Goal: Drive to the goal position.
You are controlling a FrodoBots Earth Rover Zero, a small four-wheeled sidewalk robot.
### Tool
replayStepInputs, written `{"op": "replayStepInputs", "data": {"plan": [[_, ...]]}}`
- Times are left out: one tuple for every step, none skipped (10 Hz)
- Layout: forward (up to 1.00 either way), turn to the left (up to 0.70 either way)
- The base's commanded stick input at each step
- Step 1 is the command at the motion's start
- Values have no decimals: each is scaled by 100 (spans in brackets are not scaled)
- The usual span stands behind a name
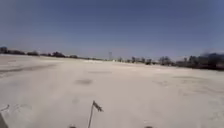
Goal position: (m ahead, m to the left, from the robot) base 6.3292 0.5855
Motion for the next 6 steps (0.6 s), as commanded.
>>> {"op": "replayStepInputs", "data": {"plan": [[70, 0], [70, 0], [70, 0], [70, 0], [70, 0], [70, 0]]}}
